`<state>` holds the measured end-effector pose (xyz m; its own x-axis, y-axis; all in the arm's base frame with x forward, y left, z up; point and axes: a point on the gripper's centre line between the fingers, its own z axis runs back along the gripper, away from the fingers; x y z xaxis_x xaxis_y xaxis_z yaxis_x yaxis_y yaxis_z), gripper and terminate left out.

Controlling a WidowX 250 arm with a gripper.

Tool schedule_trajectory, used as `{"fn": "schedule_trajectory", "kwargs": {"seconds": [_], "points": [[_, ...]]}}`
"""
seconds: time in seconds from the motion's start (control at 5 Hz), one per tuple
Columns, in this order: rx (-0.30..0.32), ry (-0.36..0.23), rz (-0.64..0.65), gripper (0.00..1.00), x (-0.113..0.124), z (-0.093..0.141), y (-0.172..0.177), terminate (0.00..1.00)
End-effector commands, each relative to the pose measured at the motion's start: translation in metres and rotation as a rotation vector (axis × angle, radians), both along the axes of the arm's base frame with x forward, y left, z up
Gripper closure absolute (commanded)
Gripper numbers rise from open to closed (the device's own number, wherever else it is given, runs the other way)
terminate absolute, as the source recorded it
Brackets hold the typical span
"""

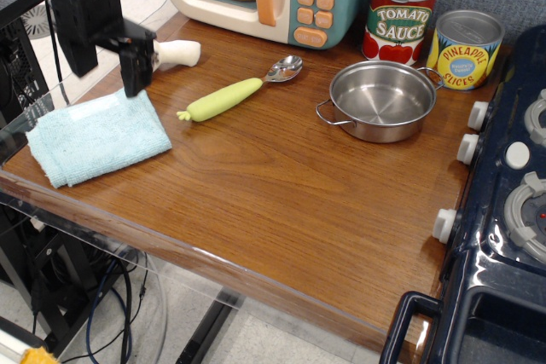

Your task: Move the blue cloth to the front left corner.

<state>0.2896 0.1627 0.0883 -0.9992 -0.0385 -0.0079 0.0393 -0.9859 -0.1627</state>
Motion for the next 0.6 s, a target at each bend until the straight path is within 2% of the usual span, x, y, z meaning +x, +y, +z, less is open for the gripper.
{"fn": "schedule_trajectory", "kwargs": {"seconds": [0.0,0.2,0.4], "points": [[0.026,-0.048,-0.008,0.00,-0.0097,0.0167,-0.0070,0.00],[0.026,-0.048,-0.008,0.00,-0.0097,0.0167,-0.0070,0.00],[0.026,-0.048,-0.008,0.00,-0.0097,0.0167,-0.0070,1.00]]}}
